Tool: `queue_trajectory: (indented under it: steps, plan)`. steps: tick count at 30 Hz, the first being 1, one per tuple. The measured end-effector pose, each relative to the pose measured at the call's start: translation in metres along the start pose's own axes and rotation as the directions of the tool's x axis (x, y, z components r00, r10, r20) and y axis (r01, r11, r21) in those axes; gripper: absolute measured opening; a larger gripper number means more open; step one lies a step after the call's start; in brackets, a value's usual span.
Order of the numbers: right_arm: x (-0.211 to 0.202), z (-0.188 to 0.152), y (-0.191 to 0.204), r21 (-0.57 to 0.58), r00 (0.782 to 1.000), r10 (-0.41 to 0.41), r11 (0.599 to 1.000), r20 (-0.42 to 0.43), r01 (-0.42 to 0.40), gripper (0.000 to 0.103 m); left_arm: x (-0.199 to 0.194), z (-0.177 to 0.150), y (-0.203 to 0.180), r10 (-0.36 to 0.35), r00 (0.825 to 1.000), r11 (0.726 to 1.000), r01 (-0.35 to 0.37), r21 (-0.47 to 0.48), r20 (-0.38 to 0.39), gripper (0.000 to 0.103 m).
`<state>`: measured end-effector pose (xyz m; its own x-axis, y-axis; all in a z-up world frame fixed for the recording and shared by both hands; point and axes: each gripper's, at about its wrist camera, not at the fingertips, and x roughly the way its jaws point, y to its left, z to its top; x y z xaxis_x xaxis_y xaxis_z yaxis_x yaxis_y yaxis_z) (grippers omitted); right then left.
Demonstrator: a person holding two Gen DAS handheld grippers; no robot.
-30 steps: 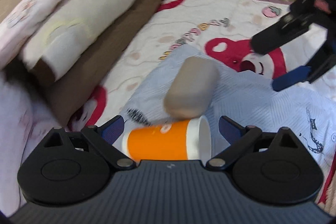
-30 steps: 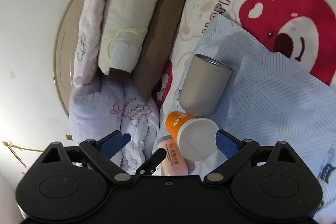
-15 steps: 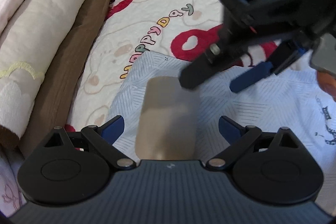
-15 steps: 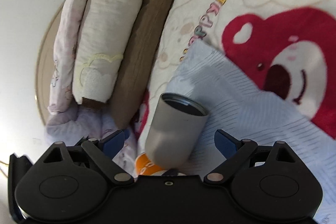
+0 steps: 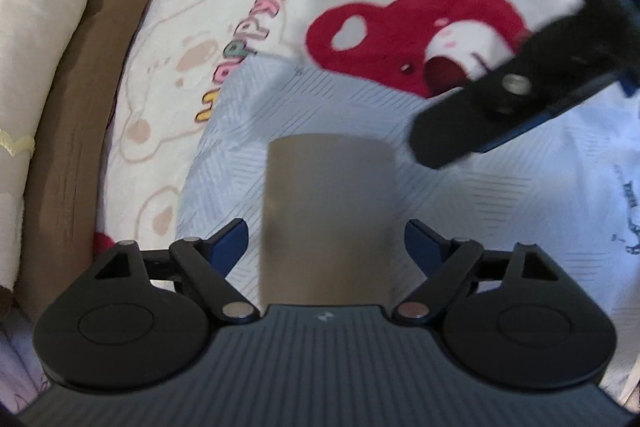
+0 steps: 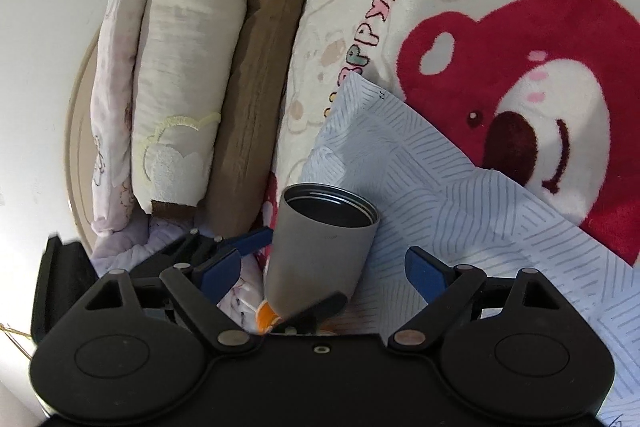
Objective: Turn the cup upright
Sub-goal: 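Lift the grey tumbler with the left tool and rotate it open end up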
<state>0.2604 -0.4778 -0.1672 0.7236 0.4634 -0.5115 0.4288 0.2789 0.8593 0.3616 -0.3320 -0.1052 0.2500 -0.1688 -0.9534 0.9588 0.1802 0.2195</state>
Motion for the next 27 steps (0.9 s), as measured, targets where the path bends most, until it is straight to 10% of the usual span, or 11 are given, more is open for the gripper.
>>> queue_trajectory:
  steps: [18,27]
  plan:
    - [0.002,0.001,0.0,-0.03,0.997,-0.071,0.997,0.012,0.071,0.093,0.027,0.01,0.0,0.013,0.996,0.989,-0.026,-0.145,-0.091,0.079]
    - [-0.006,0.004,-0.007,-0.002,0.991,-0.115,0.993,0.075,0.115,0.093,0.004,0.005,0.009,-0.033,0.999,0.925,0.015,-0.38,-0.042,0.078]
